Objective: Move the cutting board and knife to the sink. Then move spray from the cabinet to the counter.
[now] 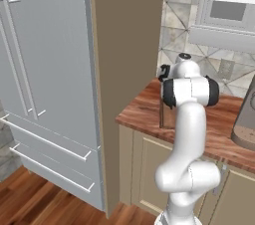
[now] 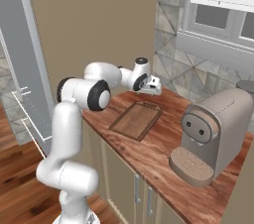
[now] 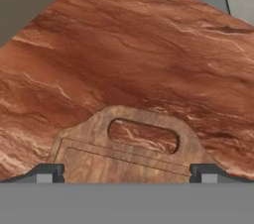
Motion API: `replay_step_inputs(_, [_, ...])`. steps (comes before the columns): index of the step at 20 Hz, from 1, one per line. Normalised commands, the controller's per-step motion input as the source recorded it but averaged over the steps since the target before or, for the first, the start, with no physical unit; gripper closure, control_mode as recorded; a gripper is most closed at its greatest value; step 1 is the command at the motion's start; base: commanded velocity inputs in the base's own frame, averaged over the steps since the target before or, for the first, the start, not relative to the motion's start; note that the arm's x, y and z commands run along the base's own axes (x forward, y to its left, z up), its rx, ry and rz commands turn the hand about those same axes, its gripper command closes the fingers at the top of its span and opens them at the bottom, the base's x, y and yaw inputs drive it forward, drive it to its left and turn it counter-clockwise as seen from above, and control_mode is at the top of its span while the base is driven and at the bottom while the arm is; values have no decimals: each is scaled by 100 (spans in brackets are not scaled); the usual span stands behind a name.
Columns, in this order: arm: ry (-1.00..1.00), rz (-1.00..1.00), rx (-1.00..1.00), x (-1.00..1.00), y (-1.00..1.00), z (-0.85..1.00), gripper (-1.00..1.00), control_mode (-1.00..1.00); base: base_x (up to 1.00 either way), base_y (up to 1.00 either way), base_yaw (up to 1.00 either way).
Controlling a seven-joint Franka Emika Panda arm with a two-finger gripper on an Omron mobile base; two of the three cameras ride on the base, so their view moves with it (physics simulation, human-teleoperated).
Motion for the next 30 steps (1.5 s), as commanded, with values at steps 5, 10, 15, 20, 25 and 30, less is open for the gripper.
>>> replay_step_inputs(5, [2, 0, 0, 32, -8, -17, -100, -100, 0, 0, 0])
replay_step_inputs(10, [0, 0, 0, 15, -17, -17, -100, -100, 0, 0, 0])
replay_step_inputs(15, [0, 0, 1, 0, -12, -24, -100, -100, 0, 0, 0])
replay_step_inputs(20, [0, 0, 0, 1, 0, -34, -100, -100, 0, 0, 0])
replay_step_inputs(25, [-2, 0, 0, 24, 0, -12, -100, -100, 0, 0, 0])
replay_step_inputs(30, [0, 0, 0, 39, 0, -15, -100, -100, 0, 0, 0])
